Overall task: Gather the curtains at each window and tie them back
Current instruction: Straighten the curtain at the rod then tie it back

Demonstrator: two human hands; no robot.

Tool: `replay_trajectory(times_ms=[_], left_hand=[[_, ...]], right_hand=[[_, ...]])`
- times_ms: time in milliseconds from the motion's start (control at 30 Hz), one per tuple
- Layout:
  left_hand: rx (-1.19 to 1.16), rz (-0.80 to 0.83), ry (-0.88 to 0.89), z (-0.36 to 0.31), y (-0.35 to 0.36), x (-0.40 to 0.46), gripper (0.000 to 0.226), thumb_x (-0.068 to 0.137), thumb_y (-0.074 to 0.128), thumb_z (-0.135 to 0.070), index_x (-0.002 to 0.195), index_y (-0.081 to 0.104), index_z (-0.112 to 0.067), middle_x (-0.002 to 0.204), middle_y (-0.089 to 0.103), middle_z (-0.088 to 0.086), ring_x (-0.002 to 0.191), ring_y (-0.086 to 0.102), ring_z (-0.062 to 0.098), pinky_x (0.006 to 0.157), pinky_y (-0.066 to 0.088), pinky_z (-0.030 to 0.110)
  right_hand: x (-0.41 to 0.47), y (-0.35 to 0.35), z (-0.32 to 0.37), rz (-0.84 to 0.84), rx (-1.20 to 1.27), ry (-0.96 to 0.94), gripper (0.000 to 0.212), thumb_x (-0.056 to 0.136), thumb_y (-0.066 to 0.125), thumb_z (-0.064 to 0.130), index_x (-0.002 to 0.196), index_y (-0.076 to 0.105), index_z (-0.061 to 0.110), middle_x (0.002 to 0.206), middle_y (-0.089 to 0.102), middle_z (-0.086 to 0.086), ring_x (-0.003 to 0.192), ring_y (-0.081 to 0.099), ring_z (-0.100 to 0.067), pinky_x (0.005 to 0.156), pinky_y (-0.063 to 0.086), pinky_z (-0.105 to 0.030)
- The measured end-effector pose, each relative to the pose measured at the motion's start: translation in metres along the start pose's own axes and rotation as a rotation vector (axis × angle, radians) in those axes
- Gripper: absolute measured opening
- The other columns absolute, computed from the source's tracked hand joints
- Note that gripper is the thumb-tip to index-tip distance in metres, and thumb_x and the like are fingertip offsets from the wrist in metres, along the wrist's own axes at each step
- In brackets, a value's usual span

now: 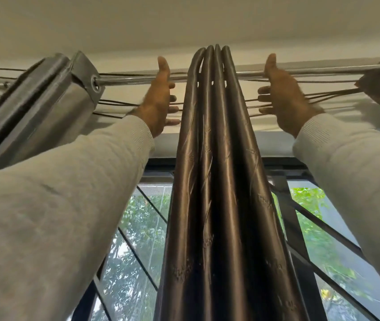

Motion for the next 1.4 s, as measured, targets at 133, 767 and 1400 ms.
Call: replay_trajectory(times_ms=[133, 767, 1400], left_hand=[[0.01, 0.056, 0.032, -0.001, 0.022, 0.028, 0.093, 0.093, 0.022, -0.092, 0.139, 0.067, -0.024, 0.133, 0.072, 0.014, 0.122, 0.069, 0.036, 0.111, 0.051, 0.062], [-0.1, 0.118, 0.114, 0.016, 0.035, 0.025, 0.084, 0.104, 0.023, -0.079, 0.124, 0.07, -0.012, 0.115, 0.076, 0.01, 0.106, 0.074, 0.028, 0.096, 0.06, 0.05], [-0.239, 0.176, 0.124, 0.04, 0.037, -0.047, 0.089, 0.109, 0.021, -0.072, 0.132, 0.067, 0.001, 0.109, 0.07, 0.015, 0.098, 0.067, 0.028, 0.085, 0.059, 0.042]], right_hand=[[0.023, 0.04, -0.002, 0.143, 0.083, 0.015, 0.073, 0.097, 0.03, 0.082, 0.143, 0.055, 0.032, 0.127, 0.069, -0.006, 0.122, 0.065, -0.028, 0.101, 0.053, -0.05], [0.005, 0.076, -0.013, 0.197, 0.155, -0.117, 0.066, 0.107, 0.025, 0.069, 0.113, 0.07, 0.021, 0.111, 0.074, -0.004, 0.105, 0.072, -0.024, 0.091, 0.058, -0.045], [-0.061, 0.064, -0.034, 0.186, 0.332, -0.012, 0.059, 0.102, 0.04, 0.065, 0.097, 0.079, 0.02, 0.092, 0.075, -0.001, 0.098, 0.067, -0.022, 0.095, 0.053, -0.049]])
Point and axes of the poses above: each hand's wrist, its own x-axis towards the middle knuckle, its own y-axis out of the palm, z = x × y, the point moved 2 cm from there along x, towards the middle knuckle
